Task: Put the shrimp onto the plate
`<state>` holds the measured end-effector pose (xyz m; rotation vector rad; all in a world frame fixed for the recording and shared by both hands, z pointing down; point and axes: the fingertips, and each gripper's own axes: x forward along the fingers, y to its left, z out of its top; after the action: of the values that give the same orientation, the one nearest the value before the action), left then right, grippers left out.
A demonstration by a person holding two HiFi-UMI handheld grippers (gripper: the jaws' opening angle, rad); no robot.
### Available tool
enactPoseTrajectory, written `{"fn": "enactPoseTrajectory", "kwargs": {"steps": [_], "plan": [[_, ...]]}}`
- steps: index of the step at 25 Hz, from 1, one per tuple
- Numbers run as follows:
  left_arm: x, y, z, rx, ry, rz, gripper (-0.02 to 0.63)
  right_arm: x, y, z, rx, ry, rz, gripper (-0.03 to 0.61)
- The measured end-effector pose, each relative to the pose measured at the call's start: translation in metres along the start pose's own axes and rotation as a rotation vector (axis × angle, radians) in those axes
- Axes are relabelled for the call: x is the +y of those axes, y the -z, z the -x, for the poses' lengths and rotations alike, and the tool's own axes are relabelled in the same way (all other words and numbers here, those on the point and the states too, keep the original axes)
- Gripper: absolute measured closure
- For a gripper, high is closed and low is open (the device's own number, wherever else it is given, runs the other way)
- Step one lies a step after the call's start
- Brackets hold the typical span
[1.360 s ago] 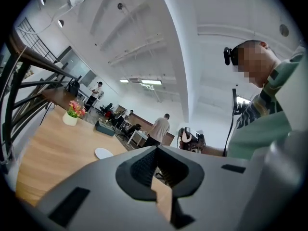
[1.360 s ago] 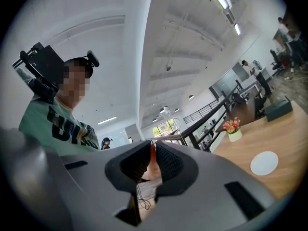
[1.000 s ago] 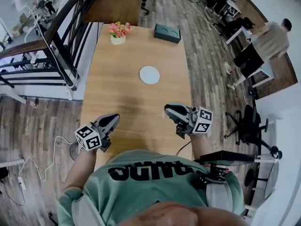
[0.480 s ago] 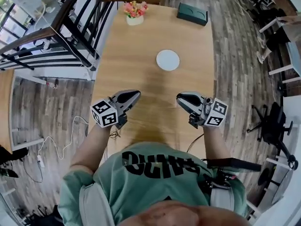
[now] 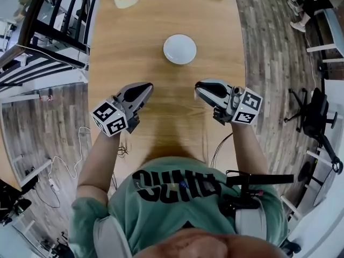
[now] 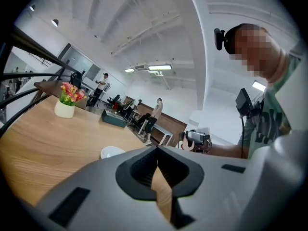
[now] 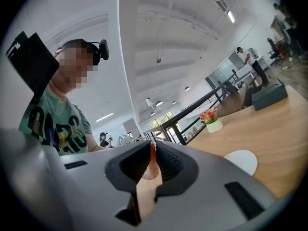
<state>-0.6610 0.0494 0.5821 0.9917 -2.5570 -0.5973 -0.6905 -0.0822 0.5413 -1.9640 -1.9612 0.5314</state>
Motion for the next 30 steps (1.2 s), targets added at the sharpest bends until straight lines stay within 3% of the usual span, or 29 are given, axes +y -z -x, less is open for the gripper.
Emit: {"fn": "enactPoseTrajectory", "kwargs": {"steps": [6,16,26,30], "plan": [[0.033,0.019,-0.036,0.027,-0.01,0.004,0.607,-0.063,0.01,-0.007,0.034,0.061,0.028,0.538],[0.108,0.031,-0.063,-0.04,-0.072,-0.034,0.607,-0.172,0.054,-0.047,0.087,0.232,0.005,0.538],[0.135,0.043,-0.086,-0.051,-0.059,-0.018,0.607,-0.235,0.069,-0.074,0.174,0.328,0.064,0.538],[0.141,0.04,-0.091,-0.055,-0.066,-0.056,0.607,-0.253,0.068,-0.087,0.21,0.354,0.113,0.538]]}}
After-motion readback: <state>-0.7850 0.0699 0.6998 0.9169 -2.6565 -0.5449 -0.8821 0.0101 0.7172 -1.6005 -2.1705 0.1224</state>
